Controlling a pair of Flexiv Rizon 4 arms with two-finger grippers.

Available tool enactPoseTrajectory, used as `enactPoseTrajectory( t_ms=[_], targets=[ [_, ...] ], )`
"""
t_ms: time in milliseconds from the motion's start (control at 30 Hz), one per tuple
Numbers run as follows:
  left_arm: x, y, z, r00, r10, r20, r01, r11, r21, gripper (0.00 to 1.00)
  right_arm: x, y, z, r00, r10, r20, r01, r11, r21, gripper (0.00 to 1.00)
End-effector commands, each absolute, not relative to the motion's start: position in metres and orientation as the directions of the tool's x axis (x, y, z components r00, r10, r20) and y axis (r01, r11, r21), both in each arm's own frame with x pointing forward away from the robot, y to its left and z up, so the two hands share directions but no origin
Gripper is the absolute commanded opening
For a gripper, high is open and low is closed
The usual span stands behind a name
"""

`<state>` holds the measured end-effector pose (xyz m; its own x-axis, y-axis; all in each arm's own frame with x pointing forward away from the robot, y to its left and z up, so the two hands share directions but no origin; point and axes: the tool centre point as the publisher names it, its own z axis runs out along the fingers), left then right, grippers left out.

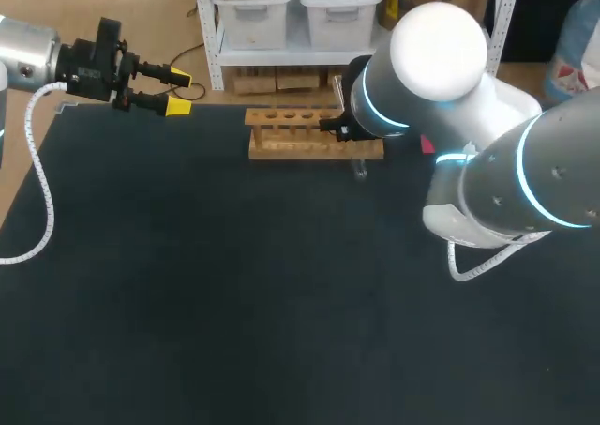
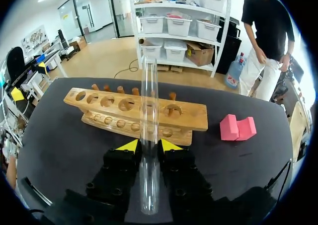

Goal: Grasp the test tube, adjust it, and insert it.

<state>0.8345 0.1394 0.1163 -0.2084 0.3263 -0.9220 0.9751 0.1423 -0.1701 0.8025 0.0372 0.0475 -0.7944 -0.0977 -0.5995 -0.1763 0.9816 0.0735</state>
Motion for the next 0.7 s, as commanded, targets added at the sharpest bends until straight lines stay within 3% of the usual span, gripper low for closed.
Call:
enactPoseTrajectory(
  t_ms=[33,700],
  targets=[
    [0.835,0.140,0.116,-0.207,0.326,-0.923,0.976,0.141,-0.169,1.00,0.807,0.038,0.043,-0.826,-0.110,-0.553,-0.192,0.977,0.092,0.00],
    [0.835,0.140,0.116,-0.207,0.326,-0.923,0.976,0.141,-0.169,1.00,0.803,0.039,0.035,-0.857,-0.115,-0.502,-0.201,0.972,0.119,0.00]
  ],
)
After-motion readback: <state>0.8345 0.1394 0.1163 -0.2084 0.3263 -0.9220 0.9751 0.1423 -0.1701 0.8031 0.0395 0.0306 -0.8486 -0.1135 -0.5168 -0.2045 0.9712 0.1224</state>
